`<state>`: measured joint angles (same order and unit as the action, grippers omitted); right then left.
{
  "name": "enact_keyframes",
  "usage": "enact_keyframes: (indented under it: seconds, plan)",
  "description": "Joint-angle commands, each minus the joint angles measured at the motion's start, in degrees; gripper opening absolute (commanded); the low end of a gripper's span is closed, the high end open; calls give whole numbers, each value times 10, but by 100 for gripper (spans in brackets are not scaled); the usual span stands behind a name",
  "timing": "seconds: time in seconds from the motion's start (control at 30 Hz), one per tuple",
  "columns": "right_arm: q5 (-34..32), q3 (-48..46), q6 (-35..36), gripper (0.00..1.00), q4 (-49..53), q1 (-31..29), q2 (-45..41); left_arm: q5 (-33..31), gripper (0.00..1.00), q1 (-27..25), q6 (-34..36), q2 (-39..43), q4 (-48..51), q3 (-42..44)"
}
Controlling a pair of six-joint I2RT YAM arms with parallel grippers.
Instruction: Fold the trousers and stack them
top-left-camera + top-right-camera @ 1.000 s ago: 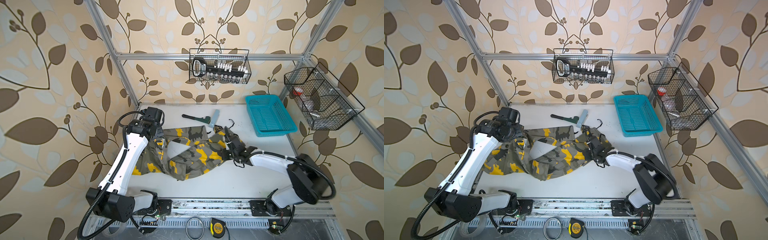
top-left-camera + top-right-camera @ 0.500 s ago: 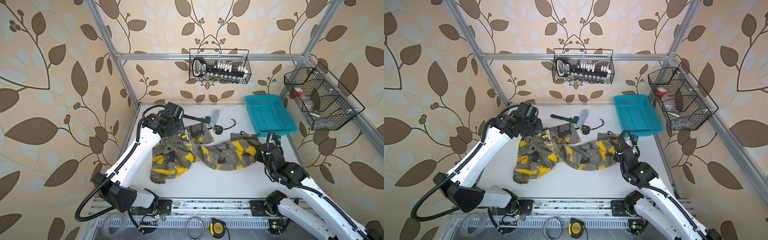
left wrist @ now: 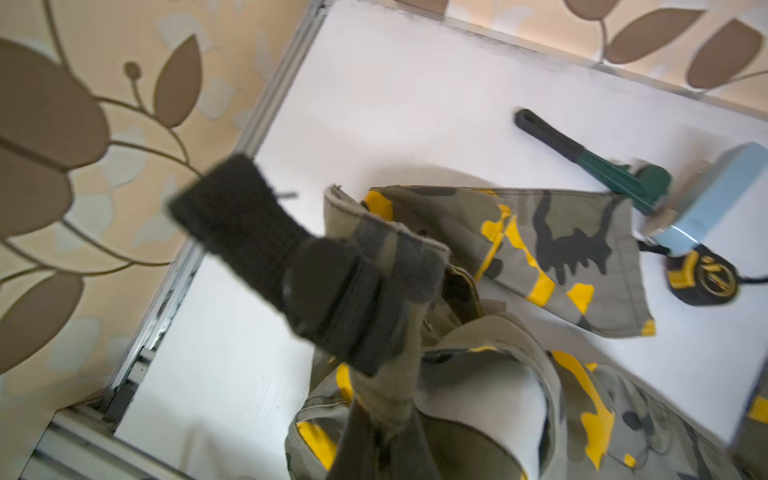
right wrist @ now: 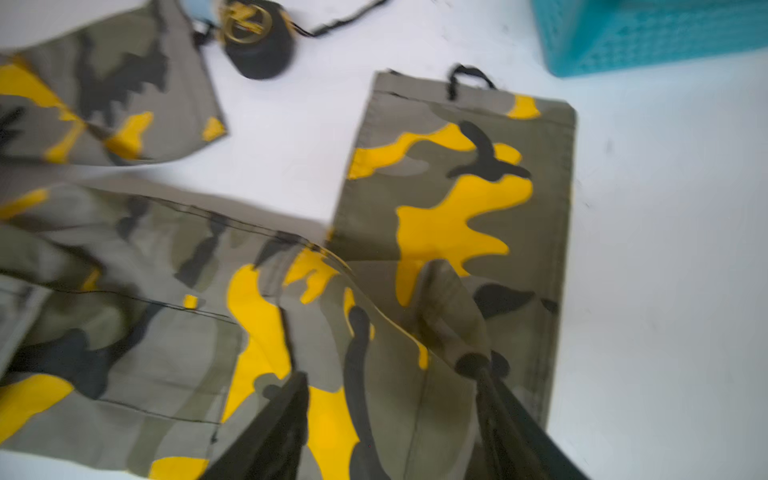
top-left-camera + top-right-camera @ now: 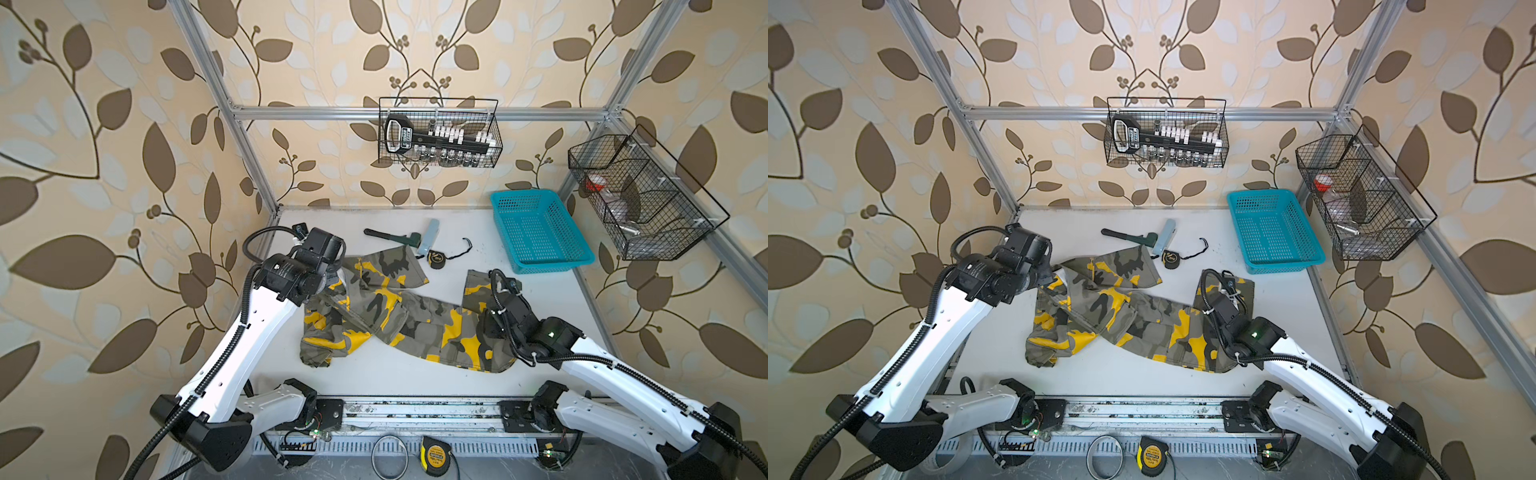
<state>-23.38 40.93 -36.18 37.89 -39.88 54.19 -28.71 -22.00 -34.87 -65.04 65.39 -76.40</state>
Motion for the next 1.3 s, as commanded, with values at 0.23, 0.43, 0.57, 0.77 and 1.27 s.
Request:
enact_keyframes:
  seconds: [0.23,0.43,0.57,0.77,1.27]
  plan:
    - [157,205,210,85,-245,-3,337,-60,0,41,-33,32,10,57]
    - [171,352,230,91,-266,10,537,-23,0,40,-15,8,7,39]
    - [142,435,245,91,-247,7,633,2,0,40,-2,-13,4,15]
    - [120,471,253,89,-224,-3,716,19,0,40,18,-39,-7,-11]
    - [94,341,206,0,-223,-12,631,14,0,41,55,-63,-8,-61]
